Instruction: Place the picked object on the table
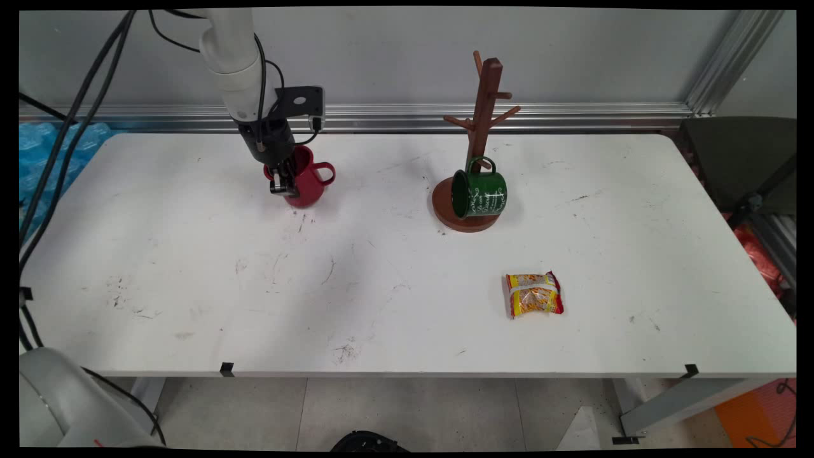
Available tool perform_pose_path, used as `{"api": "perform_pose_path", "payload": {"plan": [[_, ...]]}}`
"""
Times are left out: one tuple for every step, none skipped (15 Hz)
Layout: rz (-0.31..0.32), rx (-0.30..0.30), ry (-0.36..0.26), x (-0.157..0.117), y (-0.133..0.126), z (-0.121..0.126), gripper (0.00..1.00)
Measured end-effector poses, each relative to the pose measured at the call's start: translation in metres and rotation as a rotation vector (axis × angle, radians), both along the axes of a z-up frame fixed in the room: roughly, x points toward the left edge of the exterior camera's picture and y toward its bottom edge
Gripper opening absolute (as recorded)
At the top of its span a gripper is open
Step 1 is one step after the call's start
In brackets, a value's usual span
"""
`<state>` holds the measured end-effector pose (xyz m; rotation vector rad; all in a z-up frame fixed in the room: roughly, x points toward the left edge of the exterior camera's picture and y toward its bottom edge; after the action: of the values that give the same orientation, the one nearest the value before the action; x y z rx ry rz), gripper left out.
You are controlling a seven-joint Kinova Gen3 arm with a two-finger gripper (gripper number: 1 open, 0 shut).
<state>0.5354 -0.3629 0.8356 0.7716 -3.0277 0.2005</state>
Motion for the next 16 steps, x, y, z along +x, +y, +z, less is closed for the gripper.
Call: {"api": "perform_pose_path", "payload": {"plan": [[-0.003, 0.002, -0.004, 0.000, 0.000, -0.001, 0.00], [-0.006, 0.004, -0.007, 0.000, -0.001, -0.002, 0.00], [-0.009, 0.006, -0.010, 0.000, -0.001, -0.004, 0.00], [-0.013, 0.008, -0.013, -0.001, -0.002, -0.005, 0.00], [-0.015, 0.008, -0.014, -0.001, -0.002, -0.006, 0.00], [-0.018, 0.008, -0.016, -0.001, -0.003, -0.006, 0.00], [-0.021, 0.008, -0.018, -0.002, -0.004, -0.007, 1.00], [-0.024, 0.008, -0.019, -0.002, -0.005, -0.008, 1.00], [-0.029, 0.008, -0.017, -0.002, -0.006, -0.009, 1.00], [-0.033, 0.007, -0.014, -0.002, -0.006, -0.010, 1.00], [-0.038, 0.005, -0.010, -0.003, -0.008, -0.010, 1.00], [-0.042, 0.001, -0.006, -0.003, -0.009, -0.009, 1.00], [-0.046, -0.003, -0.001, -0.003, -0.010, -0.008, 1.00], [-0.048, -0.007, 0.002, -0.003, -0.010, -0.007, 1.00], [-0.052, -0.012, 0.007, -0.003, -0.010, -0.005, 1.00], [-0.054, -0.016, 0.011, -0.003, -0.010, -0.003, 1.00]]}}
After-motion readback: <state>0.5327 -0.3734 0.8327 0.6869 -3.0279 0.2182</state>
